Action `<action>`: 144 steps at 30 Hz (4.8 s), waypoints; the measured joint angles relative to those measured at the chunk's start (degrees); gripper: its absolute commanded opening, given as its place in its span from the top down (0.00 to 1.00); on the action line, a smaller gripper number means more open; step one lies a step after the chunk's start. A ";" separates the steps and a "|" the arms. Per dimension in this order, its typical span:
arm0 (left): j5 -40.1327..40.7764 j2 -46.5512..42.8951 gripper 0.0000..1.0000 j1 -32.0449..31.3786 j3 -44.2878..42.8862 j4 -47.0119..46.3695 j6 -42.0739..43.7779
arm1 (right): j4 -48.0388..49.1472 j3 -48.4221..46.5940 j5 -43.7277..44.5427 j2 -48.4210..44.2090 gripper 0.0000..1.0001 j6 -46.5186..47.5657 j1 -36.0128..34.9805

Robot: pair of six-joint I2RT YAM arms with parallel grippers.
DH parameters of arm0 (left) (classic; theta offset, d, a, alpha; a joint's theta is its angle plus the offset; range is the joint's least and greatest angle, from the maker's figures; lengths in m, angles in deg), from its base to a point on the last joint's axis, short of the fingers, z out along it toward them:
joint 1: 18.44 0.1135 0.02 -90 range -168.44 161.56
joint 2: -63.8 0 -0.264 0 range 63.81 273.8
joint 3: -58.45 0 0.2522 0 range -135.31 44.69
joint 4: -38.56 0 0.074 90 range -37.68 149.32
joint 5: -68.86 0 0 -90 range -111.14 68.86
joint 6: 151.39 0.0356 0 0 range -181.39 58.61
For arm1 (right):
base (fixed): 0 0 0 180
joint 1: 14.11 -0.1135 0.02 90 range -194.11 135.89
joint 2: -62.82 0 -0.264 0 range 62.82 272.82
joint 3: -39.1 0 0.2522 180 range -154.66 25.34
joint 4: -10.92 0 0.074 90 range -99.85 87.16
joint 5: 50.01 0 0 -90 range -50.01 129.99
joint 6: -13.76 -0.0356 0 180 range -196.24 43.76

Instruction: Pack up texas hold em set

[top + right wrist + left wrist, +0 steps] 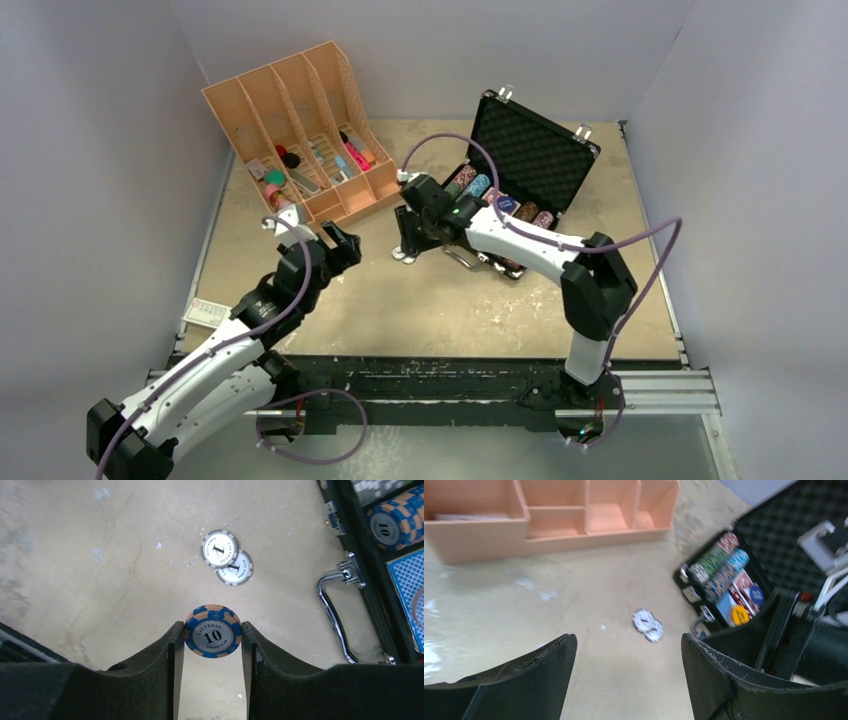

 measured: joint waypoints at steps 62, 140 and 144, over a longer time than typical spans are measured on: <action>-36.41 9.51 1.00 -0.31 -6.34 -24.44 14.69 | 33.20 18.93 -35.41 -35.76 0.25 2.08 13.22; -12.70 2.49 0.38 -0.11 -13.16 -4.42 23.93 | 22.62 13.92 -0.17 -3.98 1.00 28.39 12.90; -12.70 2.67 0.38 -0.11 -13.16 -4.42 23.61 | 23.26 13.92 -0.17 -1.68 1.00 29.33 12.90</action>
